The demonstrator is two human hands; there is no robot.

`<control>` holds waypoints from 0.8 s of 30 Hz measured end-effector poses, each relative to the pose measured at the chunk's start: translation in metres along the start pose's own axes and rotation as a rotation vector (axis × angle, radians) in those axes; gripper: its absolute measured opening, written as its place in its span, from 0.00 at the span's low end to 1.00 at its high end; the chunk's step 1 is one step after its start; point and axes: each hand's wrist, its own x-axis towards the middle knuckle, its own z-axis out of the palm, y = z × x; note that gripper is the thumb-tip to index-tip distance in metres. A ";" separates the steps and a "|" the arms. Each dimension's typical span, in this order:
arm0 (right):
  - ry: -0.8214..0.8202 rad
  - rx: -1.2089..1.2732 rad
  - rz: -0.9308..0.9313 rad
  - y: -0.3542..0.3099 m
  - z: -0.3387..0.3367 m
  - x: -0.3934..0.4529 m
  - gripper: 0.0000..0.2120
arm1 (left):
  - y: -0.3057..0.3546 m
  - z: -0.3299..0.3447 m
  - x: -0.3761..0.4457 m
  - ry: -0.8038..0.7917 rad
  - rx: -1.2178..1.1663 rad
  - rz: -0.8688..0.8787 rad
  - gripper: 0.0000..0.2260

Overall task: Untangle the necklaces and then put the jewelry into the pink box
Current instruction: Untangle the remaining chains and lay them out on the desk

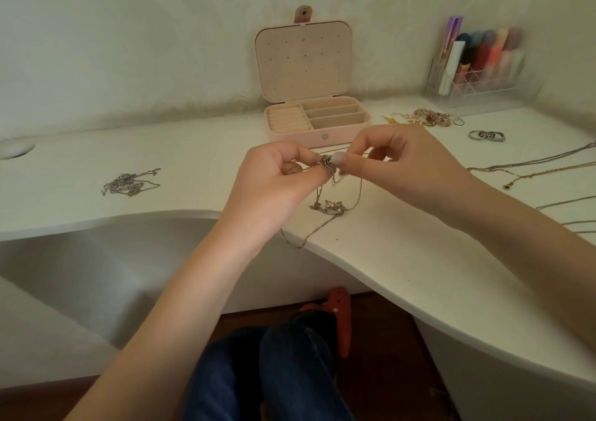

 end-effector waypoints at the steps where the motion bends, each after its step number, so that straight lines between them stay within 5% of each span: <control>1: 0.026 0.026 -0.002 0.000 0.000 0.001 0.10 | 0.000 0.001 0.000 0.013 0.028 0.020 0.06; 8: 0.052 0.001 -0.072 0.001 0.002 0.001 0.04 | -0.001 0.007 0.002 0.062 0.178 0.085 0.08; 24: 0.046 0.239 0.086 0.002 -0.001 0.004 0.09 | 0.000 0.011 0.002 0.016 -0.041 -0.033 0.06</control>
